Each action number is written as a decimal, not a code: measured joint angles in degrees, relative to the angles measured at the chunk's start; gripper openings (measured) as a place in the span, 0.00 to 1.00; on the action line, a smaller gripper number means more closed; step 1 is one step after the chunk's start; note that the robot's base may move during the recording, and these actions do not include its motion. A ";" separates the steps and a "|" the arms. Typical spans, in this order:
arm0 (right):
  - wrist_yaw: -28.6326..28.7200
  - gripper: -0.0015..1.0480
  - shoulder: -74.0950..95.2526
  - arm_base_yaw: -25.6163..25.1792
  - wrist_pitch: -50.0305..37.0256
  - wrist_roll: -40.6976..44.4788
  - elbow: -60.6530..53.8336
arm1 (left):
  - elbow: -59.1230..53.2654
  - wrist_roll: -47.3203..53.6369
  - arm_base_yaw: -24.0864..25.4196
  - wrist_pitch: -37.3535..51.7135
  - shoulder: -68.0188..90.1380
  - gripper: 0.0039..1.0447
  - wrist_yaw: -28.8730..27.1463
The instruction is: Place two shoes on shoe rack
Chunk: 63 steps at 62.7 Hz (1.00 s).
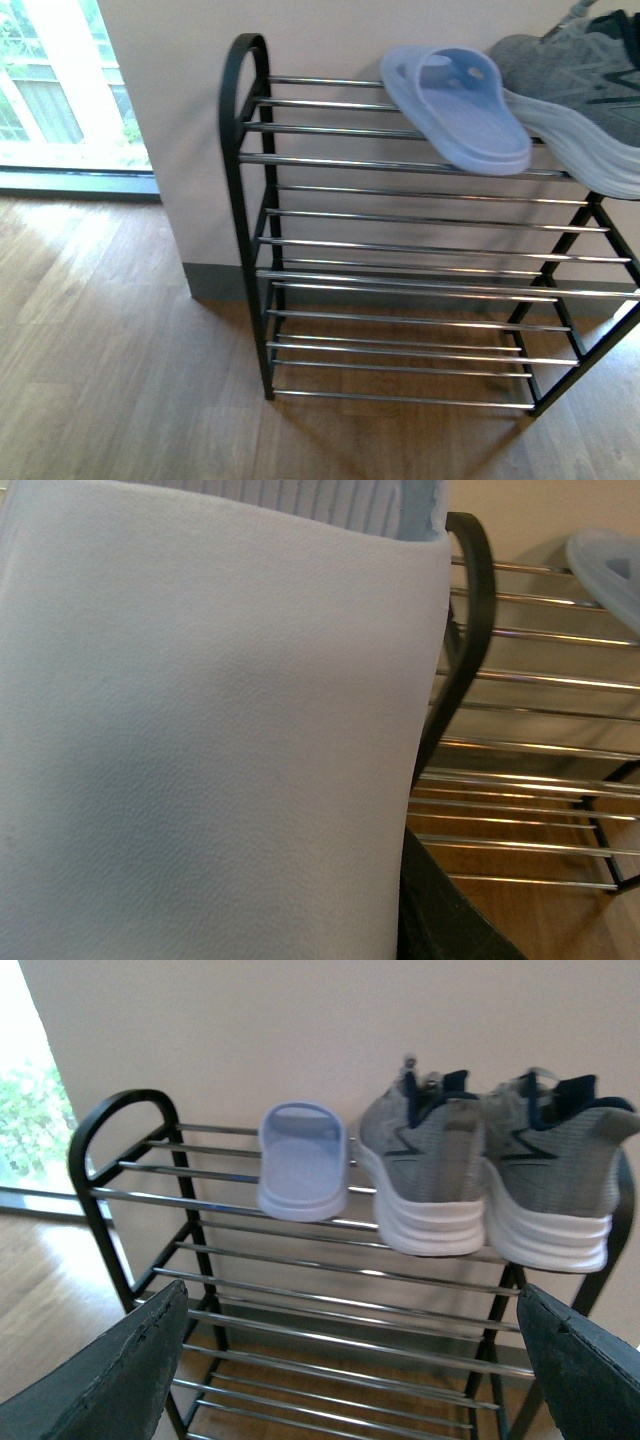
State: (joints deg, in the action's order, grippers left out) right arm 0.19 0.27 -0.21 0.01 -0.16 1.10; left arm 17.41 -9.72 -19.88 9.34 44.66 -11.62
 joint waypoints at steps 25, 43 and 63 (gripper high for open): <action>-0.39 0.91 -0.11 0.17 0.07 0.00 0.00 | -0.07 -0.02 -0.17 0.00 0.07 0.02 0.31; -0.37 0.91 -0.11 0.17 0.07 0.00 0.00 | -0.07 -0.02 -0.17 0.00 0.07 0.02 0.04; -0.37 0.91 -0.11 0.17 0.07 0.00 0.00 | -0.07 -0.02 -0.17 0.00 0.07 0.02 0.04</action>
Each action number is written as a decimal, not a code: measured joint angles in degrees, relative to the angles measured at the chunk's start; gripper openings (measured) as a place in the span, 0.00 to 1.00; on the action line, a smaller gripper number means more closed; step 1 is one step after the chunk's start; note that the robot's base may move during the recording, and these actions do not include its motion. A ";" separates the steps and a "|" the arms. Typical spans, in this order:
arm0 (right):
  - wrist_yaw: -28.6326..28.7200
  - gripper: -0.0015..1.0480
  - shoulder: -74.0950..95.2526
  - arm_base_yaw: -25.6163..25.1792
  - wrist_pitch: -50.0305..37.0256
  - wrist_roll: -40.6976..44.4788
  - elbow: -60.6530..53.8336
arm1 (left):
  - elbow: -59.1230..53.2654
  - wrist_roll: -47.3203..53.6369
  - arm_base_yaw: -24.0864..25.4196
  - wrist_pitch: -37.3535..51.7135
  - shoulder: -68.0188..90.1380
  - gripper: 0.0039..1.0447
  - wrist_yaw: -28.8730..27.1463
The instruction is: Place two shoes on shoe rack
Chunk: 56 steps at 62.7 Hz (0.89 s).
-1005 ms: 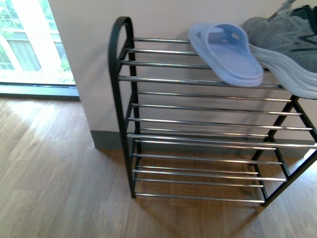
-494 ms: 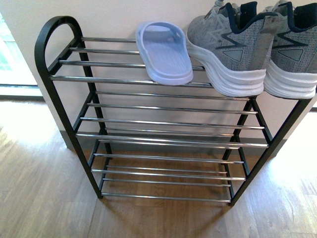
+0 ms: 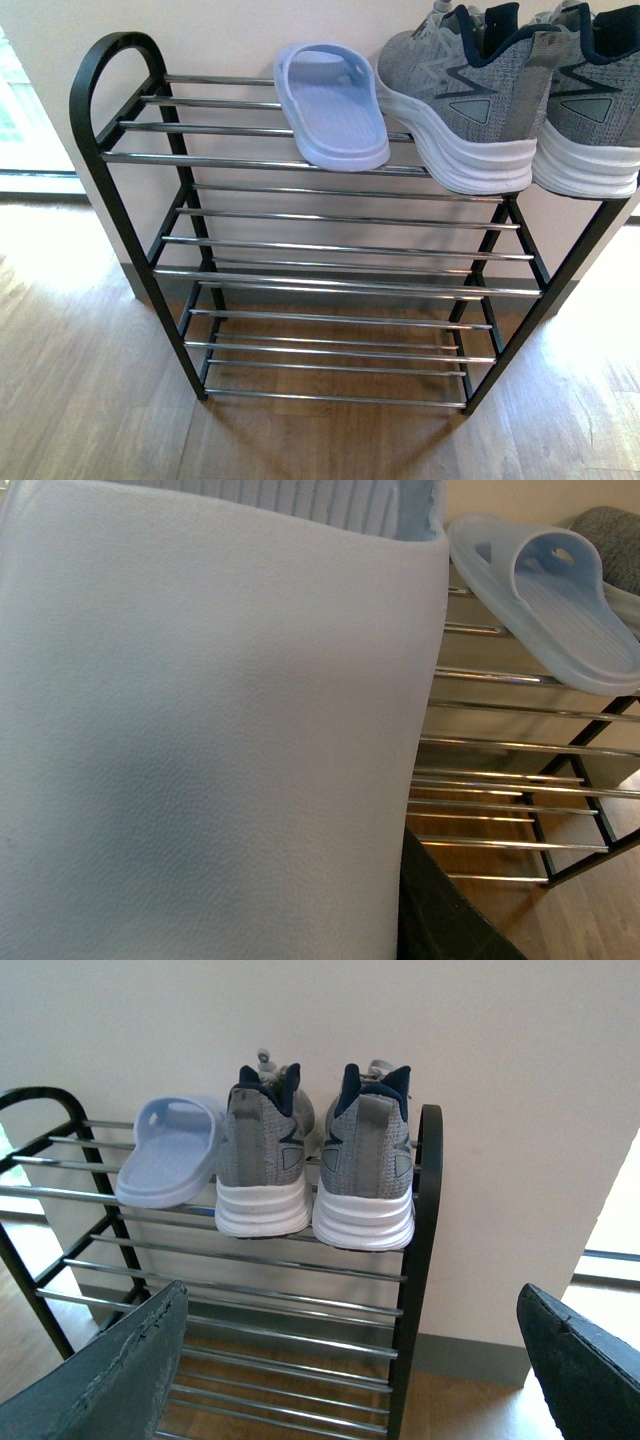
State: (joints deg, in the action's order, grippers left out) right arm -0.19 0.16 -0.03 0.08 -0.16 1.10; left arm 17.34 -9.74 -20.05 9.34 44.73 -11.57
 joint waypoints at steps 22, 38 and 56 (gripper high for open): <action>0.00 0.91 0.00 0.00 0.00 0.00 0.00 | 9.66 -3.52 -7.10 -0.35 12.68 0.02 -8.92; 0.00 0.91 0.00 0.00 0.00 0.00 0.00 | 28.94 -18.36 -10.21 -3.93 34.75 0.02 -5.29; 0.00 0.91 0.00 0.00 0.00 0.00 0.00 | 45.86 -26.91 -8.41 -8.63 50.42 0.02 -1.68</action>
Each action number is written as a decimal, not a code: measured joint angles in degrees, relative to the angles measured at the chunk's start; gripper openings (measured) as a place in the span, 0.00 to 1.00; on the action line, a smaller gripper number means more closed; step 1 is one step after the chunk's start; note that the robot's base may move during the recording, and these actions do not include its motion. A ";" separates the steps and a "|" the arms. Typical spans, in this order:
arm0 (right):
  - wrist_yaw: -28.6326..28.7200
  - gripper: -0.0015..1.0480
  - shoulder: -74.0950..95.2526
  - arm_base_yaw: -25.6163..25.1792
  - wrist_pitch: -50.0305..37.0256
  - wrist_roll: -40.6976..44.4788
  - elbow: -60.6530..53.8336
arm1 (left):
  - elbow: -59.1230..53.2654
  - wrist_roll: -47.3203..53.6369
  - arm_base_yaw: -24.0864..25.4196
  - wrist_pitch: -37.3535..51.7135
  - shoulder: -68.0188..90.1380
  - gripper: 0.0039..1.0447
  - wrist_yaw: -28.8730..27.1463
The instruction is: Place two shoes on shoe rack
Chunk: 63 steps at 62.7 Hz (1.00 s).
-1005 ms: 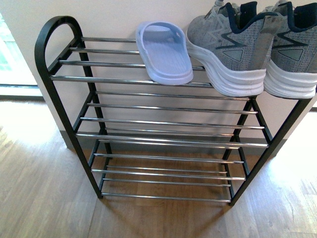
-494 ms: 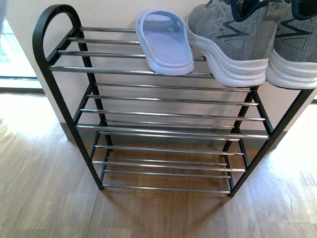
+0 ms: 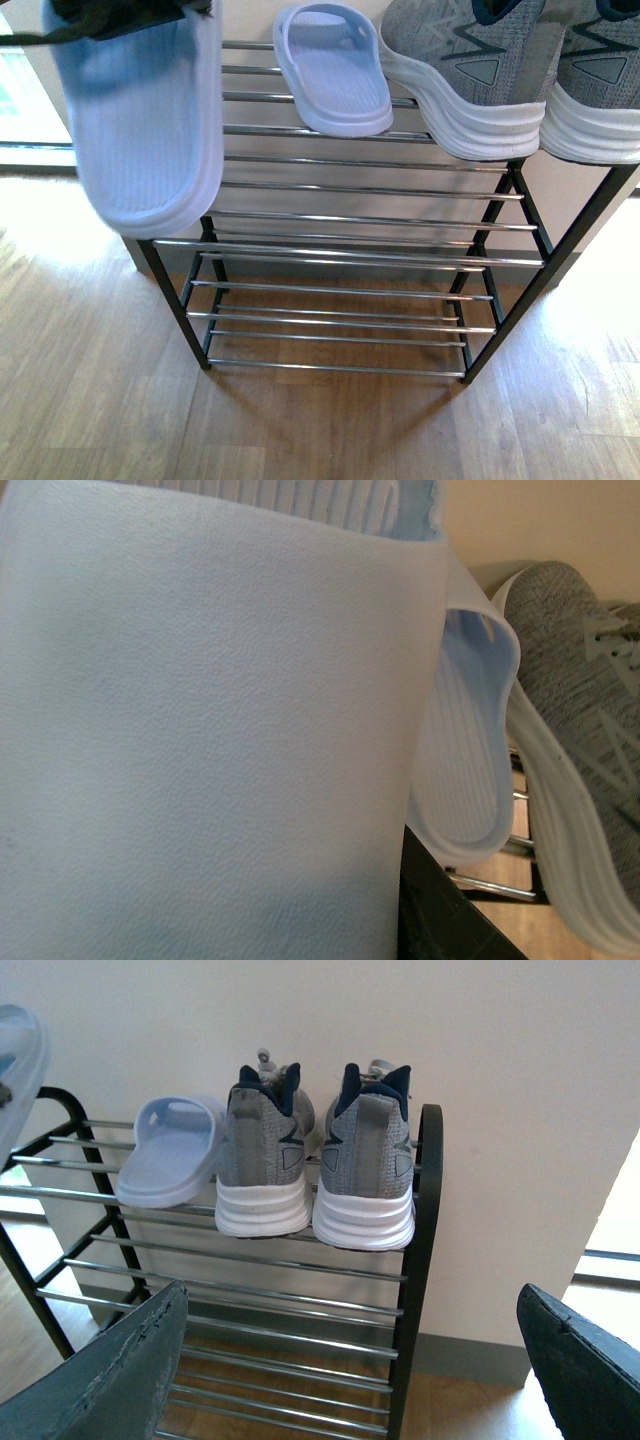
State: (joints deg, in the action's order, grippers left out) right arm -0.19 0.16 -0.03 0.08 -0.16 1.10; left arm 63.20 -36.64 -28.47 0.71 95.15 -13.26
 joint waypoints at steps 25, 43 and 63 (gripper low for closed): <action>0.00 0.91 0.00 0.00 0.00 0.00 0.00 | 24.24 -2.51 1.81 -9.25 18.38 0.02 4.98; 0.00 0.91 0.00 0.00 0.00 0.00 0.00 | 32.39 1.79 5.49 -14.05 22.36 0.02 5.81; 0.00 0.91 0.00 0.00 0.00 0.00 0.00 | 37.68 5.66 6.03 -18.62 28.96 0.02 6.58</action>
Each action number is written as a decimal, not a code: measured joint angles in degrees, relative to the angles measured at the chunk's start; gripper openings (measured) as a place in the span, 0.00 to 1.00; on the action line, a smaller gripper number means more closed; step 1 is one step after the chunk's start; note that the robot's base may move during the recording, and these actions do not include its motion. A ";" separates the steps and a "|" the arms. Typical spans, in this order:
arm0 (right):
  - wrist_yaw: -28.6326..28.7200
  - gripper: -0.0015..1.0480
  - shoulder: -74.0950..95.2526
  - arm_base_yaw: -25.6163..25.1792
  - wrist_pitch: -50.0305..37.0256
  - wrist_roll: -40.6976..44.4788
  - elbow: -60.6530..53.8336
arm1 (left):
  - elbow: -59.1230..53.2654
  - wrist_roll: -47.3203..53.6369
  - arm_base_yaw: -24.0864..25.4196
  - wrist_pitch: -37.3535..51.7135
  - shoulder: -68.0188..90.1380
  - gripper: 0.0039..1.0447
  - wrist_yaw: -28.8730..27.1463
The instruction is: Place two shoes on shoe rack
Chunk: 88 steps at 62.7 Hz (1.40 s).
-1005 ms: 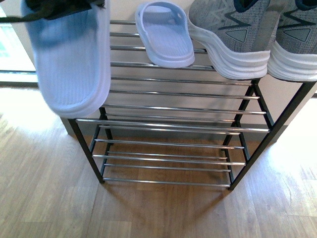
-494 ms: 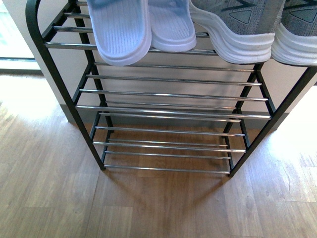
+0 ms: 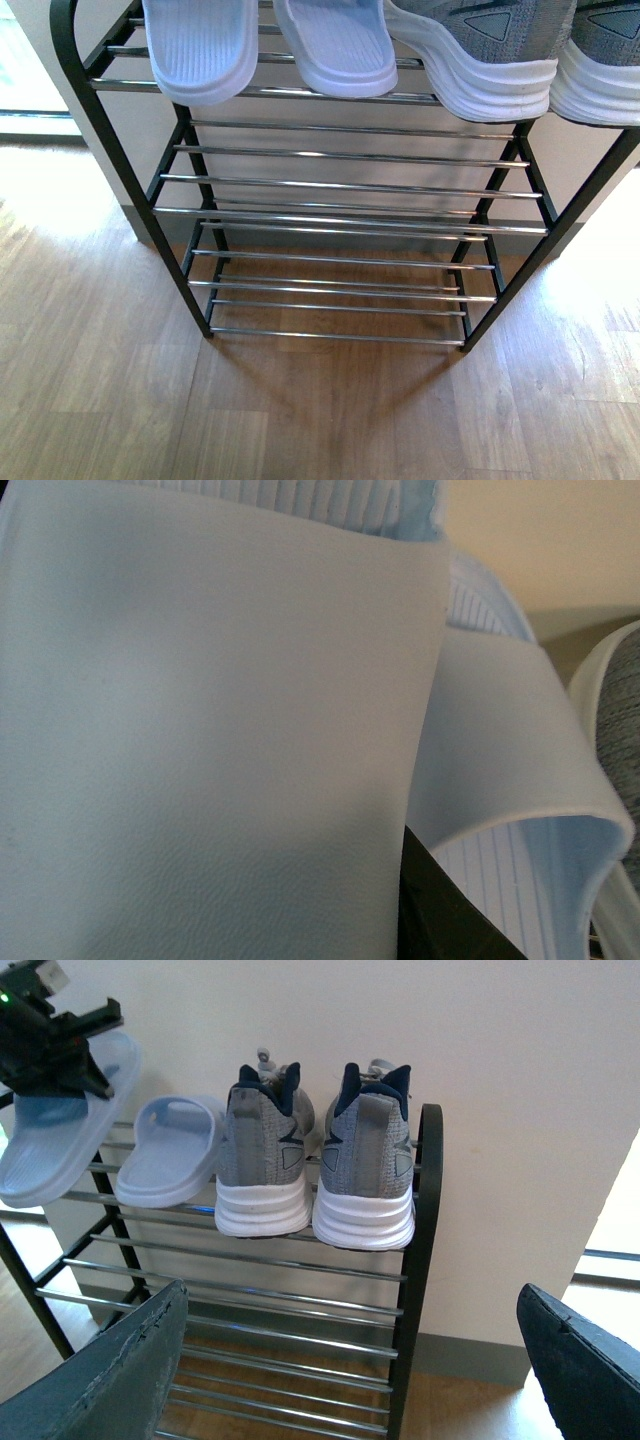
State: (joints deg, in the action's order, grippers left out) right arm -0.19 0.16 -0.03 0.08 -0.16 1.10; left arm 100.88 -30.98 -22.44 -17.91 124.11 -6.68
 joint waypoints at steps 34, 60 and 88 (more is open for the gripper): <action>0.00 0.91 0.00 0.00 0.00 0.00 0.00 | 5.66 0.31 0.04 -2.80 5.55 0.07 -1.66; 0.02 0.91 0.00 0.00 0.00 0.00 0.00 | -1.79 0.87 -1.20 4.70 0.66 0.67 -2.40; 0.00 0.91 0.00 0.00 0.00 0.00 0.00 | -22.53 2.89 -3.61 16.24 -19.52 0.91 -4.63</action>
State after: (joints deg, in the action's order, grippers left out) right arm -0.19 0.16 -0.03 0.08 -0.16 1.10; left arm 78.35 -28.10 -26.04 -1.67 104.60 -11.31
